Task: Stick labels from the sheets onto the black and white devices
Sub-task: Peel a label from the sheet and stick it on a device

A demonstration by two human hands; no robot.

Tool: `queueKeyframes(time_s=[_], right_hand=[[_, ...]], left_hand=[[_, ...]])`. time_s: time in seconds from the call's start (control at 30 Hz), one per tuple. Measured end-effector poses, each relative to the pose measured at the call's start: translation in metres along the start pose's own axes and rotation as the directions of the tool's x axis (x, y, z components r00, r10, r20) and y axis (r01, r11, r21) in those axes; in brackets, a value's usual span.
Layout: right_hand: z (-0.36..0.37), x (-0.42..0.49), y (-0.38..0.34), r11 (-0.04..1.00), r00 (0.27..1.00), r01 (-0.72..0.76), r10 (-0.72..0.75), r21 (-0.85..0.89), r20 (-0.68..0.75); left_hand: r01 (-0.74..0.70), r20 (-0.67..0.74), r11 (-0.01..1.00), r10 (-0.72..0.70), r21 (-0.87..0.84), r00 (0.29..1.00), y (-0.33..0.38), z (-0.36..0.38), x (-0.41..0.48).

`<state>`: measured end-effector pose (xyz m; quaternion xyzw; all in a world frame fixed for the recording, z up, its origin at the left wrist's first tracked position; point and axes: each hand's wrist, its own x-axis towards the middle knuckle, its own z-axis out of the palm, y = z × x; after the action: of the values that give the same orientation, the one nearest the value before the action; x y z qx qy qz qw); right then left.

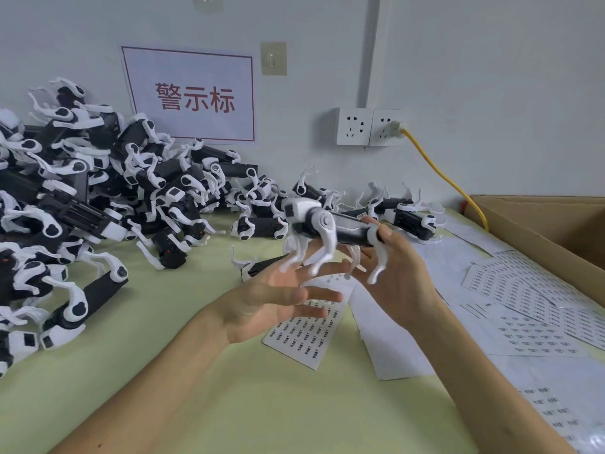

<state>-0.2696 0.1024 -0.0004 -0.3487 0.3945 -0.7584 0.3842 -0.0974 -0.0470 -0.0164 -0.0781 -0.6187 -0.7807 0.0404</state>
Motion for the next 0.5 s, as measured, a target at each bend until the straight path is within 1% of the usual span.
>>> queueKeyframes(time_s=[0.07, 0.13, 0.17, 0.23, 0.3, 0.37, 0.43, 0.5], right_hand=[[-0.001, -0.002, -0.004, 0.999, 1.000, -0.012, 0.011, 0.039, 0.025], [0.000, -0.001, -0.004, 1.000, 1.000, -0.006, 0.006, -0.019, -0.002], [0.000, -0.001, -0.004, 0.998, 1.000, -0.014, 0.013, -0.067, -0.022], [0.002, -0.002, -0.001, 0.986, 0.998, -0.055, 0.048, -0.156, -0.051], [0.002, -0.002, 0.002, 0.978, 0.995, -0.081, 0.070, -0.193, -0.067], [0.003, -0.002, 0.000, 0.980, 0.996, -0.082, 0.072, -0.181, -0.061], [0.003, -0.002, -0.001, 0.984, 0.997, -0.075, 0.071, -0.162, -0.029], [0.003, -0.002, 0.001, 0.972, 0.997, -0.080, 0.079, -0.220, -0.014]], left_hand=[[0.014, -0.057, 0.998, -0.011, 0.055, 0.998, -0.002, 0.000, 0.000], [0.059, -0.158, 0.996, -0.048, 0.065, 0.986, -0.005, 0.000, 0.001], [0.071, -0.175, 0.997, -0.066, 0.025, 0.982, -0.007, 0.000, 0.001], [0.084, -0.155, 0.993, -0.096, -0.081, 0.983, -0.009, 0.002, 0.002], [0.096, -0.131, 0.985, -0.115, -0.140, 0.985, -0.010, 0.003, 0.001], [0.065, -0.216, 0.986, -0.098, -0.153, 0.971, -0.010, 0.004, 0.002], [0.054, -0.350, 0.986, -0.106, -0.155, 0.931, -0.011, 0.000, 0.005], [0.093, -0.373, 0.992, -0.118, -0.083, 0.920, -0.011, -0.001, 0.008]])
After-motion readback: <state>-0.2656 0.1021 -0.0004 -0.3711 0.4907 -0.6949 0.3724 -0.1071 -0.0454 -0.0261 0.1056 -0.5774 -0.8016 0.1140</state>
